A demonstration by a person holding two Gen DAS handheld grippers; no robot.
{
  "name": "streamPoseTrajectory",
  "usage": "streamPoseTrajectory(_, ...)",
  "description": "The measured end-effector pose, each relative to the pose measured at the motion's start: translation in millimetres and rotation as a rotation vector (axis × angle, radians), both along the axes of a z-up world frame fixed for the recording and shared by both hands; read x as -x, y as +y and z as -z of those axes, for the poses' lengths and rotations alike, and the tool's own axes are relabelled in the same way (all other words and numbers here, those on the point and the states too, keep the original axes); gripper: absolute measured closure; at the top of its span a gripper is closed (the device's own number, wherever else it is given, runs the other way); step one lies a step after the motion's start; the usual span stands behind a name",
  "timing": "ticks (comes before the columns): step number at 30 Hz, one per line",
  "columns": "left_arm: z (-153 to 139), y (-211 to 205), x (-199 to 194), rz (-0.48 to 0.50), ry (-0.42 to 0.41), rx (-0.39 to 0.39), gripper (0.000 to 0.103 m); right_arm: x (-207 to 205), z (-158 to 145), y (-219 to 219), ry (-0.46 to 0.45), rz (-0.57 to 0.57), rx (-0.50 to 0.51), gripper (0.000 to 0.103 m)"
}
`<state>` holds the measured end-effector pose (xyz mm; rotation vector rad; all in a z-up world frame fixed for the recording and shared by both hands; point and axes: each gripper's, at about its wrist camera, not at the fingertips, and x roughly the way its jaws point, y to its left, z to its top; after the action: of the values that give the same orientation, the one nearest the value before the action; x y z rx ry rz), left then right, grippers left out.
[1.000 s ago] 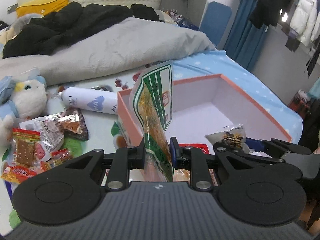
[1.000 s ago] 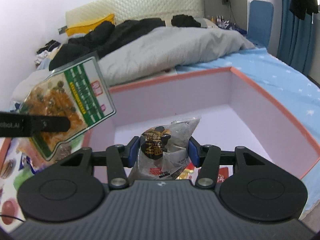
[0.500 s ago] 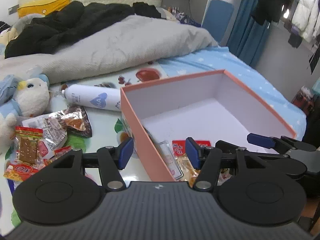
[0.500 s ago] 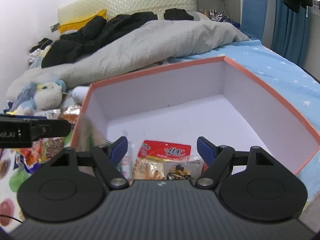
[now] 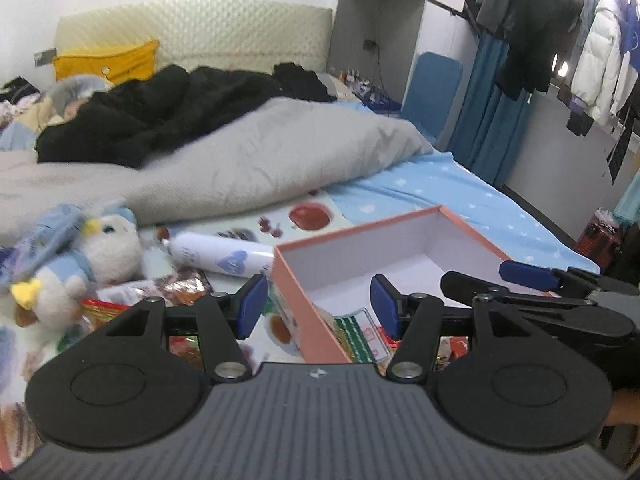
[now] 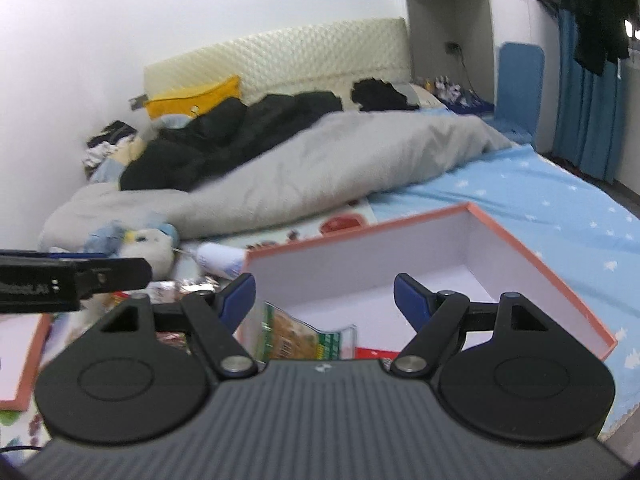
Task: Organize snacks
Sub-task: 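Withdraw both open tools from the box back toward the snack pile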
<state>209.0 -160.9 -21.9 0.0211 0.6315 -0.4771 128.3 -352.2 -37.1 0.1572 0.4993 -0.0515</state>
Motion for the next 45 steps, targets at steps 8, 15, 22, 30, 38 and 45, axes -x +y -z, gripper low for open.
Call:
streamPoseTrajectory(8, -30, 46, 19, -0.052, -0.049, 0.046, 0.04, 10, -31, 34, -0.06, -0.06, 0.012, 0.025)
streamPoseTrajectory(15, -37, 85, 35, -0.099, -0.066, 0.065, 0.04, 23, -41, 64, -0.092, -0.114, -0.001, 0.025)
streamPoseTrajectory(22, -33, 122, 58, -0.143, -0.072, 0.07, 0.04, 33, -38, 95, -0.094, -0.151, -0.008, 0.025)
streamPoseTrajectory(30, -8, 155, 86, -0.185, -0.033, 0.05, 0.04, 50, -21, 123, -0.069, -0.205, -0.013, 0.025)
streamPoseTrajectory(38, 23, 171, 117, -0.212, -0.012, -0.022, 0.04, 75, 0, 136, -0.031, -0.229, -0.036, 0.025)
streamPoseTrajectory(45, 48, 186, 130, -0.236, 0.045, -0.005, 0.04, 93, 25, 145, 0.032, -0.253, -0.074, 0.025)
